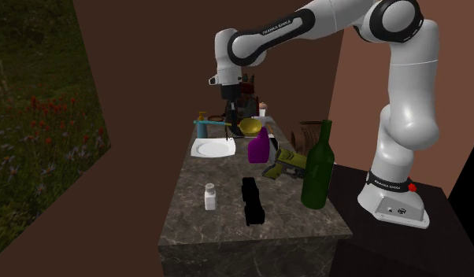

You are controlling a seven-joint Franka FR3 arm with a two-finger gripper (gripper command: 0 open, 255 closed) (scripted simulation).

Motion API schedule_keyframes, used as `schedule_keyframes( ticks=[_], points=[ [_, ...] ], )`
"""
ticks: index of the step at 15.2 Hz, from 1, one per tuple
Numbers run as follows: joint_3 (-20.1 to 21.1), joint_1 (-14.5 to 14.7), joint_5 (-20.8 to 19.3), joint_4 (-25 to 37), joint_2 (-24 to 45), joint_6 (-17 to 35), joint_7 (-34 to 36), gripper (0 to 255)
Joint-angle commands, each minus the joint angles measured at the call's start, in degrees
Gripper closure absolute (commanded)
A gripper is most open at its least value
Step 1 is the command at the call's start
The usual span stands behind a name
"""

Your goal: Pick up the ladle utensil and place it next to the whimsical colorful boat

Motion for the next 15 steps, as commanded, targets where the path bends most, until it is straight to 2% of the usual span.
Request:
schedule_keyframes(
  ticks=[1, 15],
  points=[
    [0.0, 0.0, 0.0, 1.1, -0.4, -1.5, 0.2, 255],
    [0.0, -0.1, -0.2, 10.2, -1.7, -11.8, 1.3, 255]
  ],
)
